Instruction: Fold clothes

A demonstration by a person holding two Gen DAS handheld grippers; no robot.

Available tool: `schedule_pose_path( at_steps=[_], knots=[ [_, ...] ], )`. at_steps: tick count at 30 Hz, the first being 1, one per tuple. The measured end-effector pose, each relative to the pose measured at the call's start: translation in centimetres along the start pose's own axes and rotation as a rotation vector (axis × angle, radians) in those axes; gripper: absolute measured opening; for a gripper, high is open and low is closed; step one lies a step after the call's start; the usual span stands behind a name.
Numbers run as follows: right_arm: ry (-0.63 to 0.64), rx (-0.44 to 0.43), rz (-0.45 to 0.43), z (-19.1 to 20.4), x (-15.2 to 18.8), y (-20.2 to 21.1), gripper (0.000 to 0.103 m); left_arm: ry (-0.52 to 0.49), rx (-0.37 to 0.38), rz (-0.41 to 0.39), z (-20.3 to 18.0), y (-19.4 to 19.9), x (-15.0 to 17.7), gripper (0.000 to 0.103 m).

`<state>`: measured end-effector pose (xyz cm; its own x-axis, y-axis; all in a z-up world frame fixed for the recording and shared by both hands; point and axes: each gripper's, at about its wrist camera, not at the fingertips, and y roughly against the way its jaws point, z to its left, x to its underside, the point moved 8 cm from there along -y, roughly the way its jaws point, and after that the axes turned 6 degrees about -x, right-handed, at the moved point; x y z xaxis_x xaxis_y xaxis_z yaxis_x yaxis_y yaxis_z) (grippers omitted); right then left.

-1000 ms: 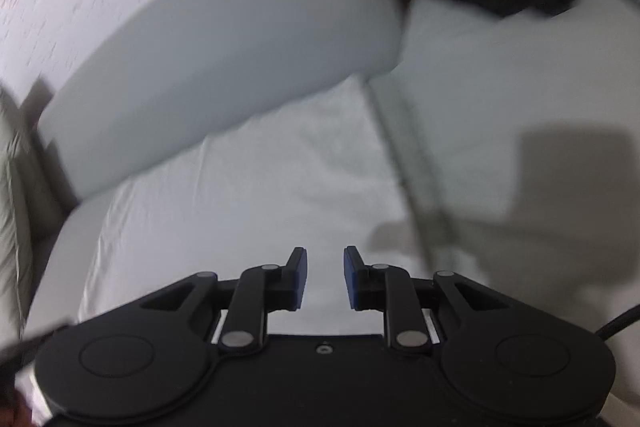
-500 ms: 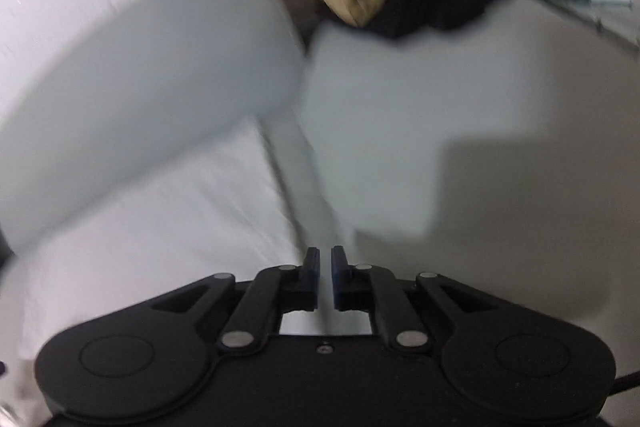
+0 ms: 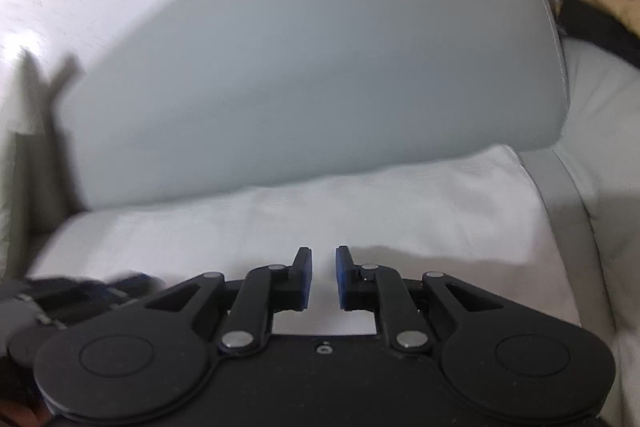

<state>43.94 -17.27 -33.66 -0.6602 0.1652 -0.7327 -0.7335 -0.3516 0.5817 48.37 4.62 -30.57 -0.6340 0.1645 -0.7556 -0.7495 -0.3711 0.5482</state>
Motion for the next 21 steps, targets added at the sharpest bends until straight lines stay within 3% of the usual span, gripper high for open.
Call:
schedule_pose_path(
  at_steps=[5, 7, 9, 11, 15, 21],
  knots=[
    [-0.043, 0.183, -0.146, -6.4, -2.8, 0.2, 0.0, 0.092, -0.202, -0.012, 5.6, -4.2, -0.5, 0.026],
    [-0.118, 0.259, -0.189, -9.5, -3.3, 0.9, 0.0, 0.184, -0.246, 0.014, 8.1, -4.8, 0.3, 0.034],
    [-0.217, 0.279, -0.211, -12.0, -3.4, 1.6, 0.0, 0.242, -0.291, 0.05, 9.7, -4.9, 1.1, 0.036],
    [-0.244, 0.351, -0.212, -13.6, -3.1, 2.7, 0.0, 0.254, -0.267, 0.059, 10.5, -4.5, 1.4, 0.036],
    [-0.272, 0.361, -0.173, -13.2, -2.8, 6.1, 0.003, 0.218, -0.202, 0.116, 12.0, -2.2, 1.0, 0.025],
    [-0.275, 0.265, -0.217, -8.5, -2.9, 18.0, 0.006, 0.205, -0.07, 0.096, 15.6, 7.6, 1.1, 0.026]
  ],
)
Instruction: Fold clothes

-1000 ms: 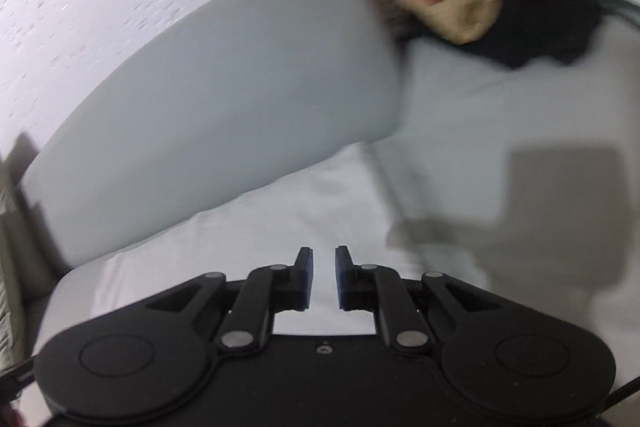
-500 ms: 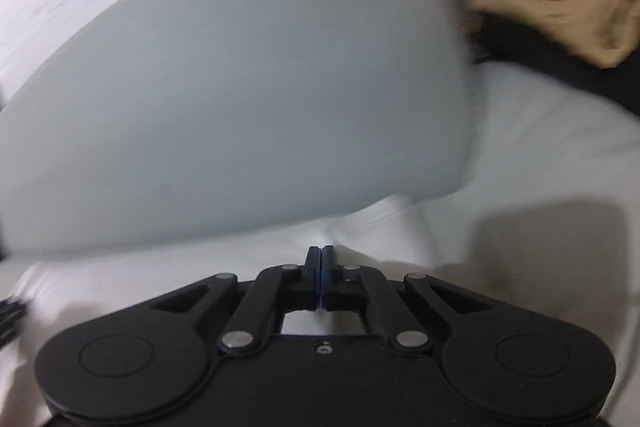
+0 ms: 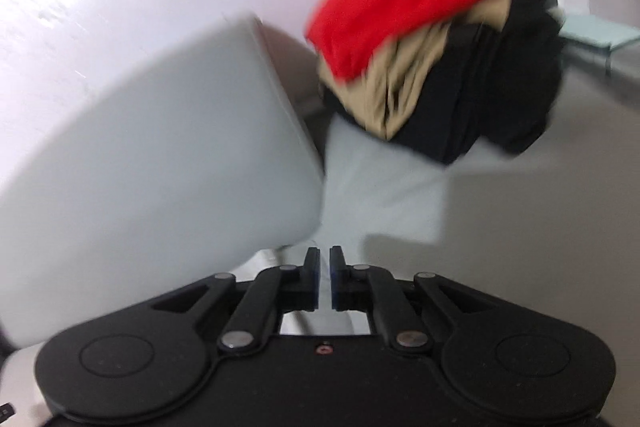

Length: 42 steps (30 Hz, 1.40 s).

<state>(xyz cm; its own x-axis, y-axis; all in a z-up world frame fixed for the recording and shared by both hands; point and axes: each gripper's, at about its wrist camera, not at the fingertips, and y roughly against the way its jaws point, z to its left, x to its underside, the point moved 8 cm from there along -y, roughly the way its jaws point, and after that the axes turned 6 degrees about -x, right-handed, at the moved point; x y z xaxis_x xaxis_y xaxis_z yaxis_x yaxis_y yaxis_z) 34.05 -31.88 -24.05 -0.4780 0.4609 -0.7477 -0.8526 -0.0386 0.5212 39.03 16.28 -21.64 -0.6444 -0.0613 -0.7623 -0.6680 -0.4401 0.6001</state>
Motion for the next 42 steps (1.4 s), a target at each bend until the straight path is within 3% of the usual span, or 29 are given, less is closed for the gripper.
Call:
schedule_pose_path(
  at_steps=[5, 10, 13, 16, 20, 23, 24, 27, 29, 31, 33, 36, 39, 40, 42],
  knots=[
    [-0.002, -0.084, 0.017, 1.3, -0.6, 11.9, 0.011, -0.071, 0.147, -0.046, 2.5, 11.2, 1.9, 0.026],
    [0.025, -0.182, 0.037, 3.5, -0.9, 21.4, 0.022, -0.107, 0.233, -0.087, 5.7, 21.7, 5.2, 0.032],
    [0.061, -0.24, 0.07, 4.4, 0.4, 24.9, 0.03, -0.1, 0.259, -0.025, 6.0, 25.2, 8.3, 0.034],
    [0.08, -0.274, 0.123, 5.0, 3.2, 27.5, 0.036, -0.095, 0.295, 0.066, 5.1, 26.0, 12.3, 0.037],
    [0.106, -0.258, 0.272, 5.4, 10.3, 27.1, 0.036, -0.104, 0.375, 0.184, 1.8, 26.0, 17.9, 0.034],
    [0.165, -0.275, 0.404, 6.5, 15.9, 25.3, 0.016, -0.188, 0.409, 0.212, -1.3, 26.1, 20.3, 0.032],
    [0.184, -0.294, 0.45, 7.1, 17.6, 24.6, 0.016, -0.217, 0.421, 0.193, -2.4, 26.3, 20.5, 0.033],
    [0.266, -0.302, 0.507, 8.9, 20.8, 22.6, 0.016, -0.265, 0.369, 0.127, -4.3, 25.5, 20.4, 0.034],
    [0.342, -0.255, 0.506, 9.2, 22.1, 21.1, 0.016, -0.286, 0.308, 0.161, -4.6, 23.6, 21.1, 0.031],
    [0.397, -0.202, 0.534, 8.7, 23.5, 20.5, 0.016, -0.264, 0.298, 0.219, -3.8, 23.3, 22.5, 0.031],
    [0.433, -0.206, 0.538, 8.2, 24.1, 21.5, 0.016, -0.294, 0.311, 0.226, -3.3, 24.6, 23.6, 0.031],
    [0.44, -0.226, 0.61, 7.3, 24.7, 24.3, 0.016, -0.316, 0.347, 0.276, -2.7, 26.5, 25.0, 0.027],
    [0.238, -0.273, 0.651, 5.3, 23.2, 25.0, 0.016, -0.28, 0.374, 0.273, -2.6, 27.4, 24.6, 0.032],
    [0.155, -0.295, 0.612, 4.6, 21.8, 25.0, 0.017, -0.274, 0.375, 0.259, -2.6, 27.7, 24.2, 0.035],
    [0.021, -0.301, 0.501, 2.8, 18.2, 25.1, 0.033, -0.283, 0.361, 0.211, -2.6, 28.2, 23.0, 0.041]
  ],
)
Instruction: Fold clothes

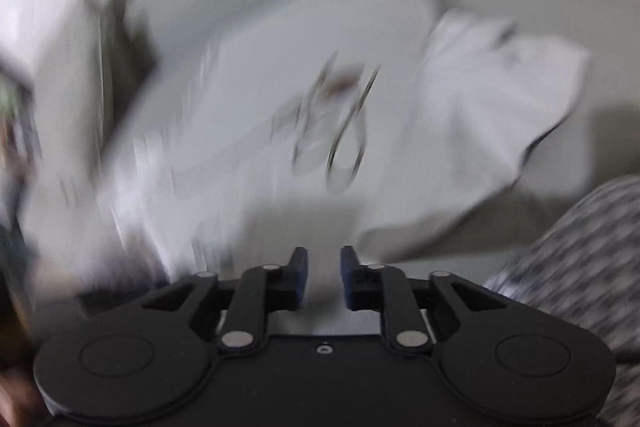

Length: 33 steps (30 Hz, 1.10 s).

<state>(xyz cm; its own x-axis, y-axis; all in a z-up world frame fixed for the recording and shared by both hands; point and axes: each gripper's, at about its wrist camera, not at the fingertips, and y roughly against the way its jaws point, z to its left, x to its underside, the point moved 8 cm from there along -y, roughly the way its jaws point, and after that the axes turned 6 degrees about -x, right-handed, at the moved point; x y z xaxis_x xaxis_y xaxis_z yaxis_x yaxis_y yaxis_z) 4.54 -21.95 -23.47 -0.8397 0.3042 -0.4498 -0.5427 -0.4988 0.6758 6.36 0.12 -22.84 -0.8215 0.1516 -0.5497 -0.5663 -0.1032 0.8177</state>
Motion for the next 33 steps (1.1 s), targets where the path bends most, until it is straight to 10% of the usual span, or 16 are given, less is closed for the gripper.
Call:
schedule_pose_path(
  at_steps=[9, 15, 22, 25, 33],
  knots=[
    [-0.426, 0.098, -0.324, -12.4, -7.1, 6.2, 0.058, 0.023, -0.003, 0.015, -0.3, -0.2, -0.9, 0.046],
    [-0.454, 0.111, -0.318, -16.3, -7.7, 4.3, 0.032, 0.007, 0.003, 0.019, -0.9, 0.0, 0.1, 0.047],
    [-0.373, 0.119, -0.267, -15.8, -8.5, 2.2, 0.027, 0.023, 0.001, 0.02, -0.6, -0.3, 0.2, 0.048],
    [-0.336, 0.172, -0.258, -15.3, -8.9, 2.0, 0.002, 0.032, 0.006, 0.015, -0.4, -0.3, 0.3, 0.048],
    [-0.145, 0.256, -0.43, -9.2, -10.3, 4.4, 0.002, 0.102, 0.014, -0.009, 1.6, -0.4, 0.3, 0.048]
  ],
)
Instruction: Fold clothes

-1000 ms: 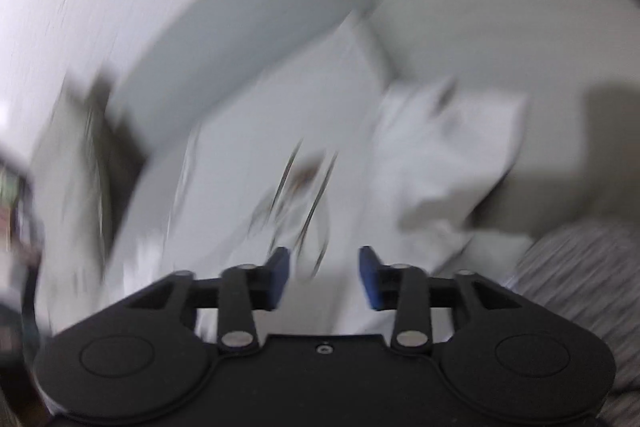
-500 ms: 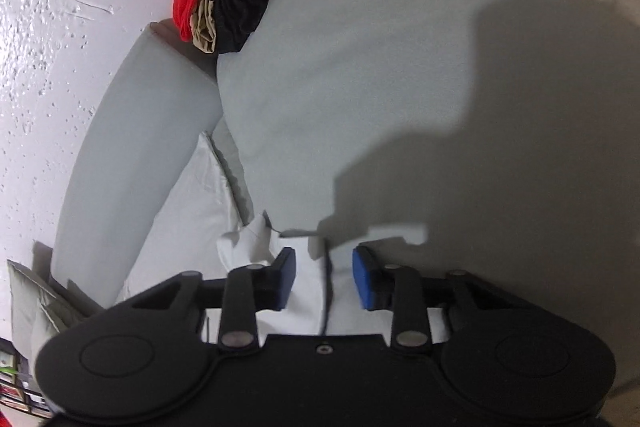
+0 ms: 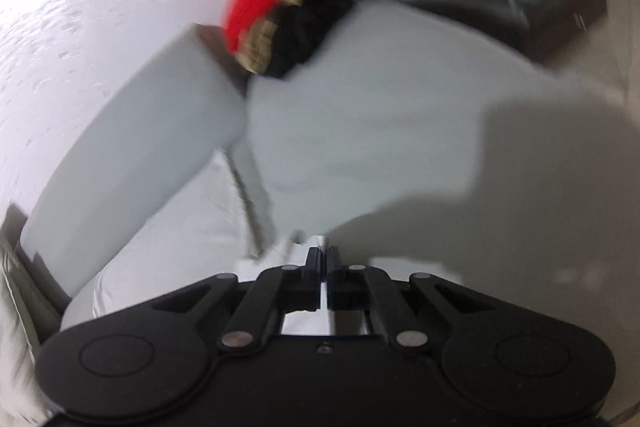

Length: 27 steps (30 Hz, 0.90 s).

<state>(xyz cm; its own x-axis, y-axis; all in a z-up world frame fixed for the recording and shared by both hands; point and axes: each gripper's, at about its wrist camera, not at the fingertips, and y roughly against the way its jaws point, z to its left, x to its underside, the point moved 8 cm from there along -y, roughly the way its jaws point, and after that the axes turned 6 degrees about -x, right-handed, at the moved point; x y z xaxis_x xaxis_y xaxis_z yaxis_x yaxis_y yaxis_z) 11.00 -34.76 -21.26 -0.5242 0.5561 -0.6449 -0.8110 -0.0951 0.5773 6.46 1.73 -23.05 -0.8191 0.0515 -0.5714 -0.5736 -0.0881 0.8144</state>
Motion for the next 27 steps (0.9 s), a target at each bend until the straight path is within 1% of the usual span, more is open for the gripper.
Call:
schedule_pose_path(
  at_steps=[2, 4, 8, 11, 12, 14, 15, 17, 18, 20, 22, 24, 25, 27],
  knots=[
    [0.12, -0.014, -0.017, 3.1, 0.2, 0.6, 0.002, 0.009, 0.005, -0.003, 0.2, 0.0, 0.0, 0.048],
    [0.266, -0.029, -0.02, 6.5, 1.2, 1.0, 0.002, 0.016, 0.01, -0.005, 0.3, -0.1, 0.1, 0.048],
    [0.612, -0.046, 0.014, 12.6, 5.4, 0.4, 0.002, 0.026, 0.009, -0.008, 0.6, -0.1, 0.2, 0.048],
    [0.824, -0.054, 0.079, 15.2, 9.7, -0.6, 0.003, 0.027, 0.006, -0.008, 0.7, -0.1, 0.2, 0.048],
    [0.867, -0.062, 0.113, 15.4, 11.0, -0.8, 0.003, 0.028, 0.006, -0.009, 0.7, -0.1, 0.2, 0.048],
    [0.913, -0.09, 0.182, 15.4, 13.0, -0.7, 0.005, 0.026, 0.002, -0.01, 0.7, -0.1, 0.2, 0.048],
    [0.906, -0.11, 0.216, 15.1, 13.5, -0.5, 0.006, 0.025, 0.001, -0.008, 0.7, -0.1, 0.2, 0.048],
    [0.851, -0.155, 0.274, 14.5, 13.6, 0.3, 0.006, 0.023, -0.002, -0.004, 0.7, -0.3, 0.2, 0.048],
    [0.809, -0.172, 0.291, 14.0, 13.2, 0.7, 0.007, 0.022, -0.002, -0.001, 0.7, -0.3, 0.2, 0.048],
    [0.664, -0.178, 0.285, 12.6, 10.9, 1.0, 0.008, 0.021, 0.001, 0.003, 0.5, -0.5, 0.2, 0.048],
    [0.486, -0.147, 0.261, 10.4, 8.1, 0.7, 0.009, 0.017, 0.004, 0.008, 0.2, -0.6, 0.2, 0.048],
    [0.322, -0.085, 0.236, 7.9, 5.6, -0.4, 0.009, 0.01, 0.003, 0.01, -0.2, -0.6, 0.2, 0.048],
    [0.271, -0.06, 0.236, 7.0, 4.9, -1.3, 0.01, 0.006, 0.002, 0.011, -0.4, -0.6, 0.2, 0.048],
    [0.235, -0.028, 0.255, 6.2, 4.5, -3.2, 0.01, -0.005, -0.006, 0.007, -0.6, -0.5, 0.2, 0.048]
  ],
)
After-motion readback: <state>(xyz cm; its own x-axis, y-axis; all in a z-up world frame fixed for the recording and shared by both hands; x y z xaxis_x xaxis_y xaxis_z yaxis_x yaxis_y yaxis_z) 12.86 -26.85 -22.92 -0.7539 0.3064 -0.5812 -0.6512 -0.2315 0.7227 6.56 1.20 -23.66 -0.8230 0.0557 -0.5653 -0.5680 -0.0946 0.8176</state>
